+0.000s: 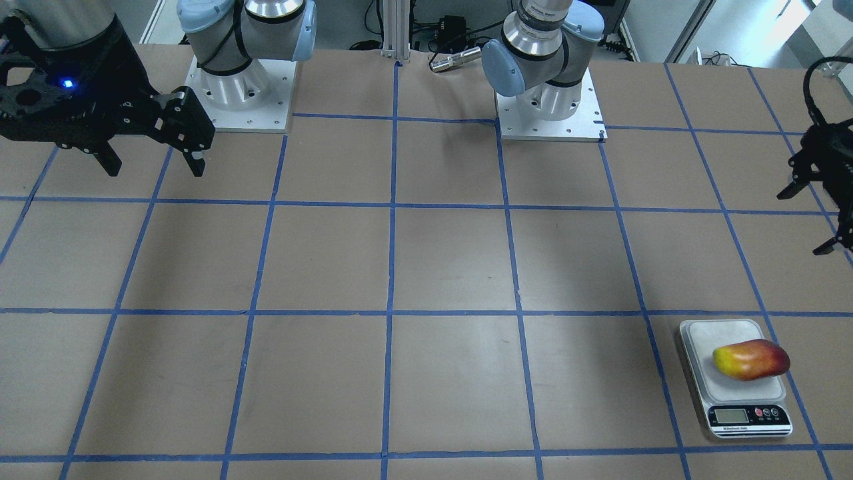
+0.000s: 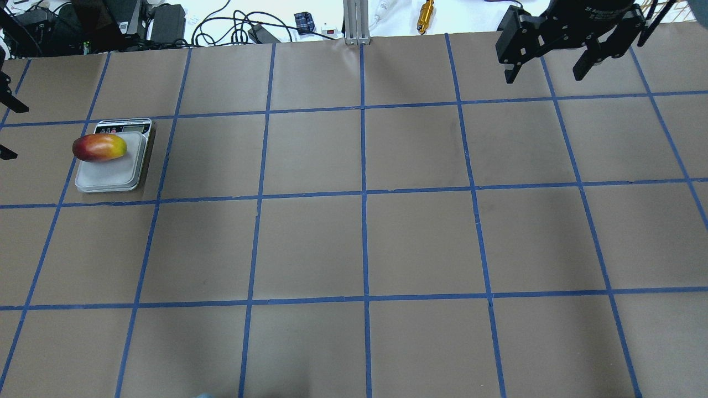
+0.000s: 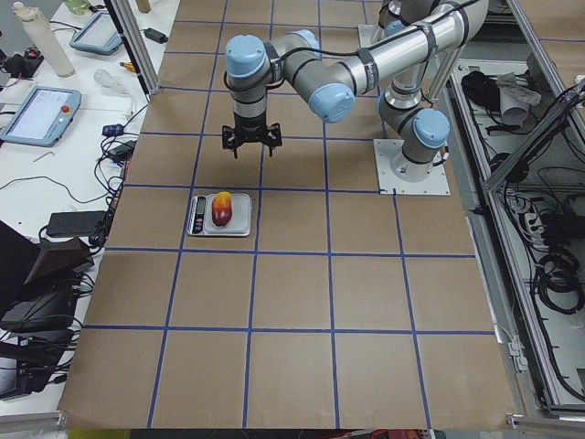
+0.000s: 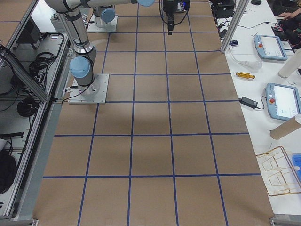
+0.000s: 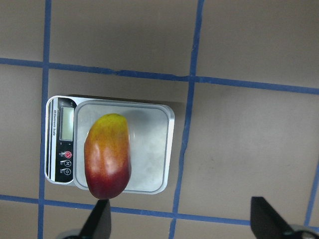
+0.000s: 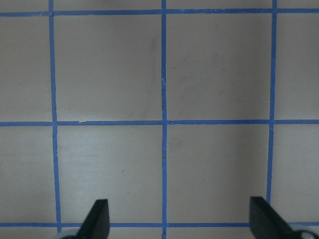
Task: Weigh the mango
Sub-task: 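Open the left gripper and raise it away from the mango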
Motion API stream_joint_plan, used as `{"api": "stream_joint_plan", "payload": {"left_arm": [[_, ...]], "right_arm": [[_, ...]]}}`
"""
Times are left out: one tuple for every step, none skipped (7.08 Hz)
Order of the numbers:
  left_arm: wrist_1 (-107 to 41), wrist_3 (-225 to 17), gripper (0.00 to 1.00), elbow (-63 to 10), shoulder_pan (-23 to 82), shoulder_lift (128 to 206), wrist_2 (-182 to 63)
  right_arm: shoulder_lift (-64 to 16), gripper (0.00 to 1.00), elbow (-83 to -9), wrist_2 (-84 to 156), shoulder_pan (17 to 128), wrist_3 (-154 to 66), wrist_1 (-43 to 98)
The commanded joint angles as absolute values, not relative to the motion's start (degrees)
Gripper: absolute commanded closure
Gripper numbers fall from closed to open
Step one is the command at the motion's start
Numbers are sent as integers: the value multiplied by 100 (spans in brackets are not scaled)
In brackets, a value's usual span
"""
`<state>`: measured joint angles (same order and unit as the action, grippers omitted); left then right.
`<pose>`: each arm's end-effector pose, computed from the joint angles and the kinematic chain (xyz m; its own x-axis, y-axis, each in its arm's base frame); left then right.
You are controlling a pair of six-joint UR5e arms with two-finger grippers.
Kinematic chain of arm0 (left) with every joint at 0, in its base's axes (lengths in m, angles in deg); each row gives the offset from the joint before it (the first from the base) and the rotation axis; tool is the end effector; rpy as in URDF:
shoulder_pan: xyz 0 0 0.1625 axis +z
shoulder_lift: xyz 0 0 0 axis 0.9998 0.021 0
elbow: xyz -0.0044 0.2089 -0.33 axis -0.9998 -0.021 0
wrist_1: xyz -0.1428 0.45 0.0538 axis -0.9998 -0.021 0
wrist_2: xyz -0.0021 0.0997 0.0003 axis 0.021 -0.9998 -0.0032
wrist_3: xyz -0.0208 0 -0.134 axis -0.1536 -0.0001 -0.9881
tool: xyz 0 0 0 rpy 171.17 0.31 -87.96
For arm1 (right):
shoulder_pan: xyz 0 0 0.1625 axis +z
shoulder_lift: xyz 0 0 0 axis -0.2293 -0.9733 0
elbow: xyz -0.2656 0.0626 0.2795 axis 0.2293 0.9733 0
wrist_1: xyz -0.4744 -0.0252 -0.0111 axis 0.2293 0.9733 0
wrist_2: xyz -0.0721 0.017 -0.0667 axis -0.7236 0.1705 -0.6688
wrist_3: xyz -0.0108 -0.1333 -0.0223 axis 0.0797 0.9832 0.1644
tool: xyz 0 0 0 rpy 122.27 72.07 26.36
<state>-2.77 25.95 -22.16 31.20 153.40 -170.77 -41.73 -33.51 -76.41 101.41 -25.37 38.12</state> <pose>0.2071 -0.5769 0.3996 -0.1269 0.9916 -0.0264 0.9919 0.1270 0.0047 0.1164 -0.5843 0.4793 -0.9999 -0.0040 -0.0115 -0.0031 0.9971 -0.0766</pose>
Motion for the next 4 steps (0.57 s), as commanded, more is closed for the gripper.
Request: {"api": "stream_joint_plan", "payload": {"left_arm": [[-972, 1970, 0, -2275, 3105, 14760, -17107], [-1115, 1591, 0, -2336, 3088, 14584, -17099], [-1186, 743, 0, -2449, 3062, 14399, -17081], [-1239, -22, 0, -2512, 2922, 14302, -17055]], "right_arm": [[-4176, 0, -3351, -7643, 10141, -2537, 3812], [-4167, 0, -3351, -7643, 10141, -2537, 3812], [-4167, 0, -3351, -7643, 10133, -2537, 3812], [-4167, 0, -3351, -7635, 10141, -2537, 3812]]}}
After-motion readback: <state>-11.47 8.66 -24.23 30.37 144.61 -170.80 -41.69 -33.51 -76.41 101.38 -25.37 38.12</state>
